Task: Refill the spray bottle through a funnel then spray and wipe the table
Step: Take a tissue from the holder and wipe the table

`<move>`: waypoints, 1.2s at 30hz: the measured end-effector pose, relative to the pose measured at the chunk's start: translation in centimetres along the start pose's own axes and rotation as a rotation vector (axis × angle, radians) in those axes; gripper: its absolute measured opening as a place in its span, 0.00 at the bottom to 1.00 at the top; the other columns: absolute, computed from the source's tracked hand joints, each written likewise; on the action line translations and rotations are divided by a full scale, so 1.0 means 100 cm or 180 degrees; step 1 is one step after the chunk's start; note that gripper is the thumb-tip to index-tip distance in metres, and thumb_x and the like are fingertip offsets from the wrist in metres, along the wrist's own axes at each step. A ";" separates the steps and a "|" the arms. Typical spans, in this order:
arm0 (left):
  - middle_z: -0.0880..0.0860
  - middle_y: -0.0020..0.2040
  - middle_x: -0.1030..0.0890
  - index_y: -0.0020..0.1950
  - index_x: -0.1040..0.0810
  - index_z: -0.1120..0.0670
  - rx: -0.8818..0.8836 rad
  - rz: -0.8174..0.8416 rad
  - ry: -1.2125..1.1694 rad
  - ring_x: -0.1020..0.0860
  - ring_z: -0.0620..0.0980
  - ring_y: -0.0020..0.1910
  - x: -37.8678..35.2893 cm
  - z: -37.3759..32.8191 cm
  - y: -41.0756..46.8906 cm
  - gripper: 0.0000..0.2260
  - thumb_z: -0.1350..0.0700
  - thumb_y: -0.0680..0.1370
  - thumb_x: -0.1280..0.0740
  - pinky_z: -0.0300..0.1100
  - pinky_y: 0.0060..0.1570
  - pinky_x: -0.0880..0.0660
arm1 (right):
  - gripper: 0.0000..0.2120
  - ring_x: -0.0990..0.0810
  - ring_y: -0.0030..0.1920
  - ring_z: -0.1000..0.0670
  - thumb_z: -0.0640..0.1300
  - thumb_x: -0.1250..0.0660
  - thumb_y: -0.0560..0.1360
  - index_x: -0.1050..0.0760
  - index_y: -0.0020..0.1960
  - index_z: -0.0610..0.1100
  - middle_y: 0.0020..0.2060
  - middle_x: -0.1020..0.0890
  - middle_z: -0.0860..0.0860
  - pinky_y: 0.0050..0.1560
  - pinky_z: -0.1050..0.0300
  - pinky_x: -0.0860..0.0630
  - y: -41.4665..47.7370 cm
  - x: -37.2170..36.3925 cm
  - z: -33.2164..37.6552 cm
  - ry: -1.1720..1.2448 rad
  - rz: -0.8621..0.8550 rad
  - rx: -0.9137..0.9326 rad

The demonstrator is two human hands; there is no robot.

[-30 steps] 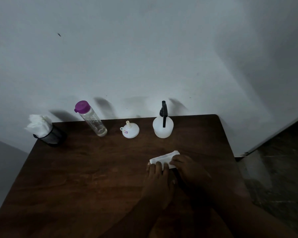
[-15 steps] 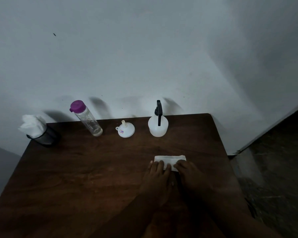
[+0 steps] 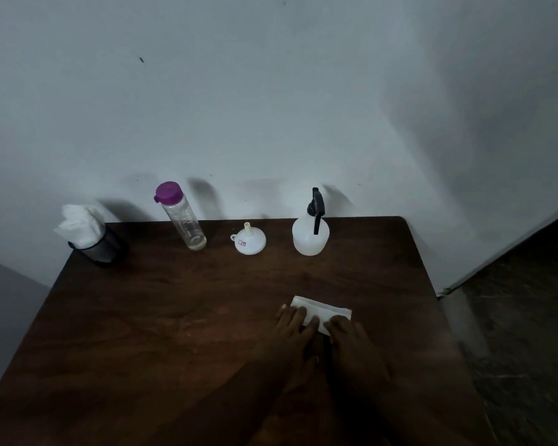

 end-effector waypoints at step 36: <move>0.55 0.83 0.47 0.83 0.47 0.46 0.0896 -0.0585 -0.0241 0.50 0.54 0.82 -0.012 0.232 -0.179 0.32 0.36 0.81 0.48 0.48 0.78 0.60 | 0.32 0.21 0.57 0.44 0.61 0.23 0.61 0.19 0.57 0.41 0.54 0.19 0.45 0.57 0.47 0.24 0.086 -0.042 0.281 -0.0964 0.0193 0.1504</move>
Point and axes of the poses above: each hand's wrist, its own y-axis towards the middle knuckle, its own x-axis out of the back of the hand, z = x × y, the point moved 3 cm from there along y, towards the middle knuckle
